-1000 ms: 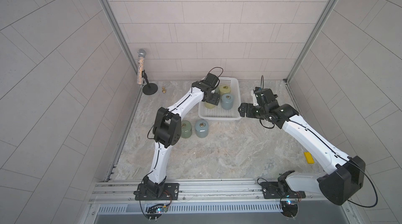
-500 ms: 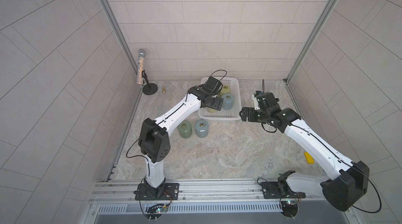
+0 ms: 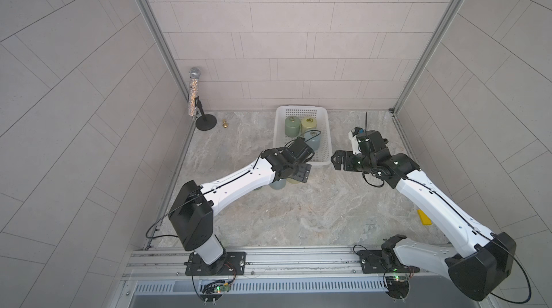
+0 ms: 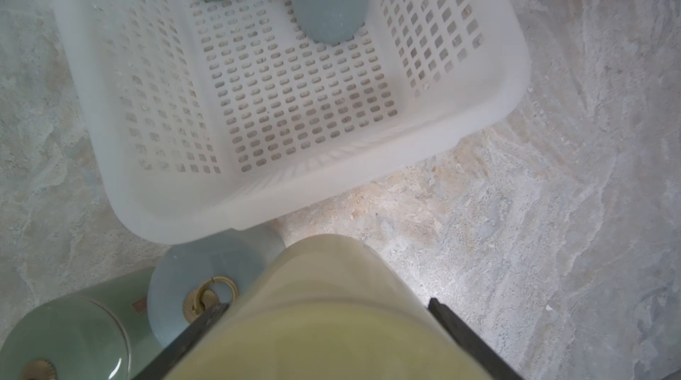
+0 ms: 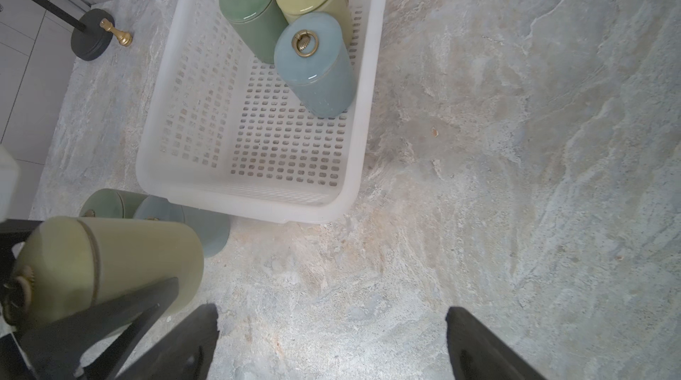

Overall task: Take the tea canister out of the basket
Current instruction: Place the tea canister at the center of the board.

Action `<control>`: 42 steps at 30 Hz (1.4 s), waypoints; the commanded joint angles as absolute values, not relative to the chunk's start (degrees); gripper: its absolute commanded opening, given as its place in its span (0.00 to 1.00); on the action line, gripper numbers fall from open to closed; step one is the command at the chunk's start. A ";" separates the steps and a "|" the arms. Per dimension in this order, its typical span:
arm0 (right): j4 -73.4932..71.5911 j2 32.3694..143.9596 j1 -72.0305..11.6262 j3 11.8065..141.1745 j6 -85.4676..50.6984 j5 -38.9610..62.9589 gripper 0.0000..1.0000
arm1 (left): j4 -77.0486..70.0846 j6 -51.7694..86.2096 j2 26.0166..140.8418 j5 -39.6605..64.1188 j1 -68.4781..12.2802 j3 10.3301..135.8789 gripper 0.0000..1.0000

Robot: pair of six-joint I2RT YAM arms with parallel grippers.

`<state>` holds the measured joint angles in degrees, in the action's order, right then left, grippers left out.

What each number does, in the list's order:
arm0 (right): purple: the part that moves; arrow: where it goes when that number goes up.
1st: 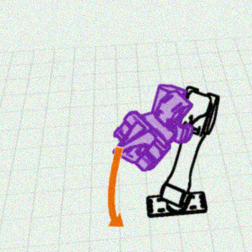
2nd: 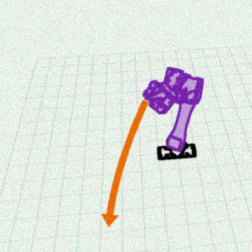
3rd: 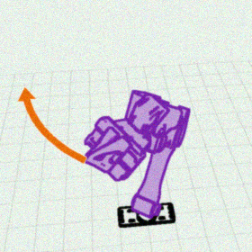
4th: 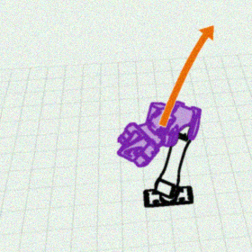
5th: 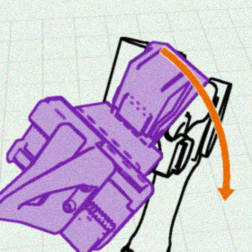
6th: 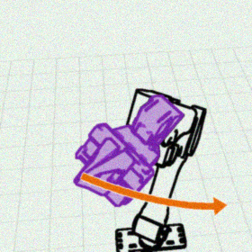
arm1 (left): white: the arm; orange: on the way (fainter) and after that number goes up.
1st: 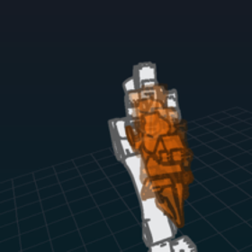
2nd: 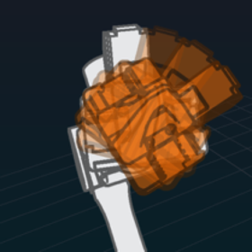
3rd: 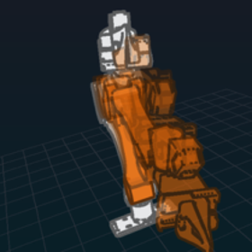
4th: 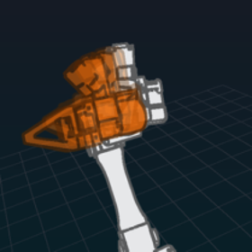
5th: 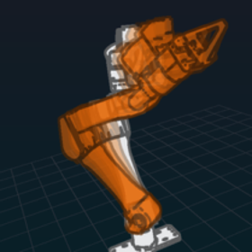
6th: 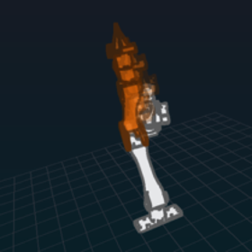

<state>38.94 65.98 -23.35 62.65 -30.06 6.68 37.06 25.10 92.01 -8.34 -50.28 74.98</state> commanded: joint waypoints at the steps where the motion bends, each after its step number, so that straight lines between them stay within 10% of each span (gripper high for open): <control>1: 40.58 64.17 -23.60 61.77 -30.45 6.50 1.00 | 28.92 28.76 88.79 -12.10 -52.16 71.68 0.78; 42: 41.33 65.14 -23.64 61.96 -30.67 6.24 1.00 | 21.00 27.65 112.56 -12.76 -50.98 78.98 0.77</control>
